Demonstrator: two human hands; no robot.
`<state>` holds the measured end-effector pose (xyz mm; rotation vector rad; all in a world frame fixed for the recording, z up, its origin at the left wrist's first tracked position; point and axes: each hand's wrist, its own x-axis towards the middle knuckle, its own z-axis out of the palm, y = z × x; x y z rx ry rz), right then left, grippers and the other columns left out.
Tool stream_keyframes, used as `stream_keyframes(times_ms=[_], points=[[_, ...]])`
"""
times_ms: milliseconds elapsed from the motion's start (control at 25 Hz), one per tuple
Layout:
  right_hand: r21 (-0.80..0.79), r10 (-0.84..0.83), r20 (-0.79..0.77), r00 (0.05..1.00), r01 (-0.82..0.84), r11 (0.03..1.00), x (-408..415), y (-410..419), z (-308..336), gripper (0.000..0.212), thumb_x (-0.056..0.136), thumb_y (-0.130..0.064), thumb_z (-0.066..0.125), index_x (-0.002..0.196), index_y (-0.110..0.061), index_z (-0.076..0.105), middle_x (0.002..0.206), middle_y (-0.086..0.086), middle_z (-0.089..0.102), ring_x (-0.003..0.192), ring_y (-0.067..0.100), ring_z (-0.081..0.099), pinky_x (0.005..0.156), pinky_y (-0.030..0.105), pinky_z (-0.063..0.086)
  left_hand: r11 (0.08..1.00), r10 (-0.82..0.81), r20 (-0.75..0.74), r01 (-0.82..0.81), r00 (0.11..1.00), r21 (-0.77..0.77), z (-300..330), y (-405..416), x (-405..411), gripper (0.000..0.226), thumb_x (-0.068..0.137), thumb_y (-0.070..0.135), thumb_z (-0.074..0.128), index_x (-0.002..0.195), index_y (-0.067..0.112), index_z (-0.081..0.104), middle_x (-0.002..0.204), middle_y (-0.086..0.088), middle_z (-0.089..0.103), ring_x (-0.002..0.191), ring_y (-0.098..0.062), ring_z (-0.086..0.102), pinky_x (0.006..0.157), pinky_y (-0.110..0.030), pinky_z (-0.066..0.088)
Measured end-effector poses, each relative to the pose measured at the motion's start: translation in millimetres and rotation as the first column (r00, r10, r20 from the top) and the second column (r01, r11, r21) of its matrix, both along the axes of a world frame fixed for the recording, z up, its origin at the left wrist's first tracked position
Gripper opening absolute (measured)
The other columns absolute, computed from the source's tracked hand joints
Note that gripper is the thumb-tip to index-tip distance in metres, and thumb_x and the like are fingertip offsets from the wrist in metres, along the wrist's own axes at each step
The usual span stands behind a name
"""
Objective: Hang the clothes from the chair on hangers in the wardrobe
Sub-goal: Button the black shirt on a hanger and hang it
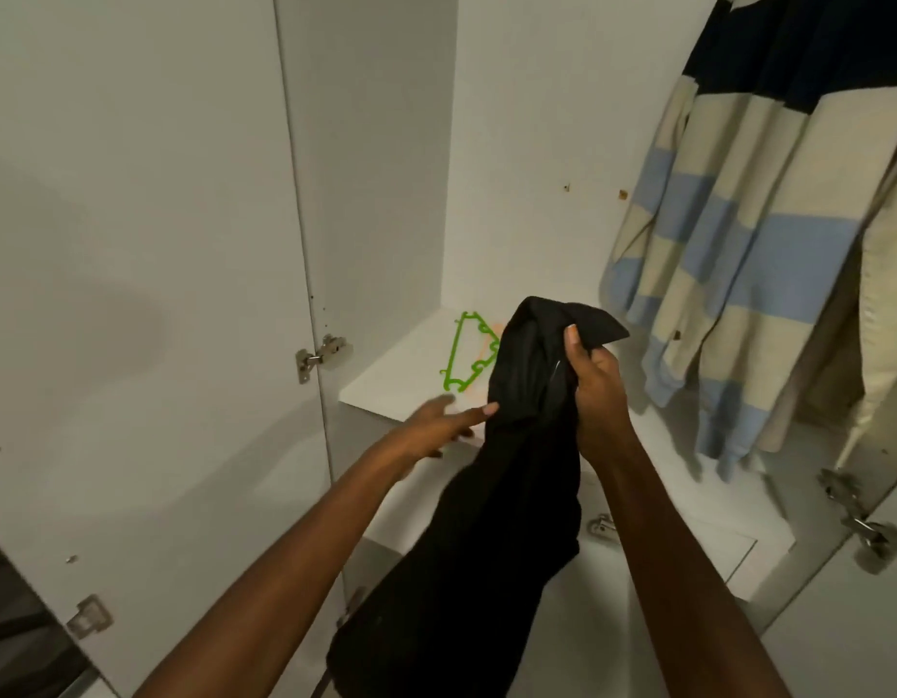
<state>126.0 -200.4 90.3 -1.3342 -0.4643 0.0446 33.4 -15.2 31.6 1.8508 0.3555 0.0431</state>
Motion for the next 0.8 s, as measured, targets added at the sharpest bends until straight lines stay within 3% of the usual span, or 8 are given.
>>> stream_keyframes(times_ms=[80,160,280,440,560,640,720,800], points=[[-0.026,-0.013,-0.015,1.000,0.013,1.000,35.5,4.1,-1.0,0.045,0.103,-0.048,0.055,0.132,-0.014,0.065,0.122,-0.001,0.074,0.117,0.021,0.069,0.108,0.049,0.051,0.970,-0.175,-0.011,0.171,0.984,-0.172,-24.1,-2.5,38.2,0.092,0.067,0.081,0.066,0.135,0.019,0.062,0.114,-0.002,0.073,0.105,-0.015,0.068,0.095,-0.037,0.052],[-0.042,-0.032,-0.031,0.999,0.031,0.999,72.5,6.4,-2.1,0.042,0.102,-0.051,0.054,0.126,-0.019,0.068,0.116,-0.007,0.076,0.114,0.017,0.070,0.108,0.048,0.051,0.908,-0.205,0.113,0.232,0.972,-0.349,-34.9,-3.8,80.5,0.073,0.077,0.064,0.071,0.124,0.008,0.069,0.102,-0.005,0.073,0.092,-0.018,0.069,0.084,-0.034,0.053],[-0.031,-0.070,-0.067,0.995,0.068,0.997,122.2,7.5,1.2,0.032,0.102,-0.049,0.055,0.115,-0.024,0.071,0.111,-0.009,0.077,0.111,0.014,0.071,0.109,0.046,0.050,0.852,-0.080,0.238,0.191,0.968,-0.488,-15.1,5.1,139.0,0.043,0.095,0.034,0.066,0.124,0.002,0.067,0.105,-0.012,0.071,0.086,-0.026,0.071,0.076,-0.037,0.058],[0.021,-0.154,-0.123,0.980,0.158,0.987,193.0,9.9,14.5,0.043,0.101,-0.047,0.058,0.129,-0.015,0.067,0.125,0.006,0.072,0.119,0.023,0.067,0.110,0.049,0.049,0.913,0.233,0.338,-0.085,0.912,-0.399,25.7,27.7,214.6,0.035,0.104,0.025,0.053,0.112,-0.005,0.067,0.093,-0.021,0.068,0.052,-0.023,0.063,0.047,-0.028,0.051],[-0.019,-0.204,-0.060,0.977,0.204,0.979,226.5,18.6,33.0,0.049,0.105,-0.046,0.051,0.138,-0.010,0.061,0.126,0.006,0.070,0.116,0.020,0.068,0.107,0.041,0.052,0.912,0.393,0.498,-0.259,0.773,-0.317,50.8,22.4,253.8,0.039,0.105,0.030,0.050,0.088,-0.002,0.063,0.083,-0.016,0.064,0.068,-0.020,0.064,0.058,-0.037,0.057],[-0.089,-0.256,0.068,0.964,0.261,0.961,245.8,26.1,47.4,0.050,0.105,-0.049,0.048,0.133,-0.010,0.063,0.122,0.006,0.071,0.114,0.019,0.068,0.106,0.040,0.052,0.851,0.513,0.582,-0.464,0.631,-0.246,71.9,21.8,282.0,0.039,0.105,0.034,0.049,0.078,0.005,0.056,0.085,-0.007,0.059,0.080,-0.015,0.057,0.073,-0.038,0.051],[-0.148,-0.288,0.221,0.932,0.323,0.935,263.7,28.6,62.0,0.051,0.103,-0.054,0.051,0.127,-0.012,0.067,0.119,0.003,0.072,0.113,0.016,0.068,0.105,0.040,0.052,0.753,0.589,0.659,-0.613,0.468,-0.239,95.3,28.9,310.8,0.035,0.105,0.034,0.050,0.090,0.005,0.064,0.113,-0.007,0.061,0.106,-0.017,0.057,0.092,-0.028,0.045],[-0.171,-0.280,0.294,0.914,0.339,0.925,282.3,27.4,74.8,0.046,0.101,-0.045,0.061,0.115,-0.003,0.071,0.108,0.011,0.074,0.105,0.023,0.071,0.096,0.043,0.057,0.738,0.591,0.722,-0.603,0.360,-0.303,121.1,41.1,337.4,0.039,0.107,0.032,0.048,0.098,-0.002,0.064,0.114,-0.016,0.063,0.107,-0.025,0.060,0.093,-0.030,0.050]])
